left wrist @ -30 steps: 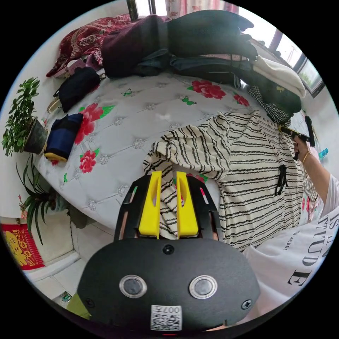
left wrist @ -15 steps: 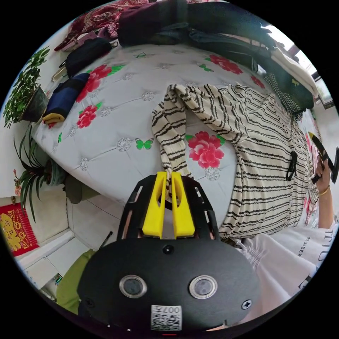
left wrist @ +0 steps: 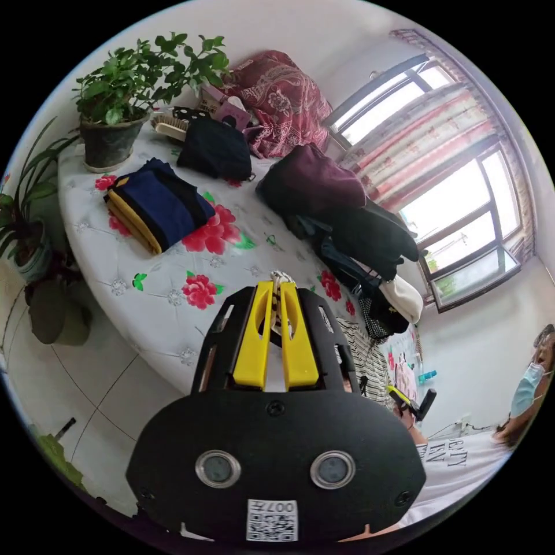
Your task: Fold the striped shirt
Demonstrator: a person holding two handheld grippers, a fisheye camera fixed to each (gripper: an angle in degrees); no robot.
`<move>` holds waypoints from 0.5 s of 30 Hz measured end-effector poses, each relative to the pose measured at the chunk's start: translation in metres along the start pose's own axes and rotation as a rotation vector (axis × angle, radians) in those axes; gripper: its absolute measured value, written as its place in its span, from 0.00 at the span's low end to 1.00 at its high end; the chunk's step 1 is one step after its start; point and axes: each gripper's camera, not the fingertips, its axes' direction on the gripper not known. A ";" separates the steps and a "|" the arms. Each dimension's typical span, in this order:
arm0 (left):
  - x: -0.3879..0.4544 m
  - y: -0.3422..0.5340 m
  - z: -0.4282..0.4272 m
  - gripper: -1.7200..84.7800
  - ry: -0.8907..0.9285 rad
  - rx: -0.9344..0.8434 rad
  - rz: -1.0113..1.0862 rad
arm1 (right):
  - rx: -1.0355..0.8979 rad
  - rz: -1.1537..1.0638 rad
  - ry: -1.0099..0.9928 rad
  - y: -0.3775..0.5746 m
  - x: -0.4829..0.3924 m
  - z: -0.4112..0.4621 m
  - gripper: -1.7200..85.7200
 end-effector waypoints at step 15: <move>-0.015 0.069 0.031 0.01 0.511 -0.037 -0.314 | -0.108 -0.131 -0.477 -0.090 -0.037 0.083 0.06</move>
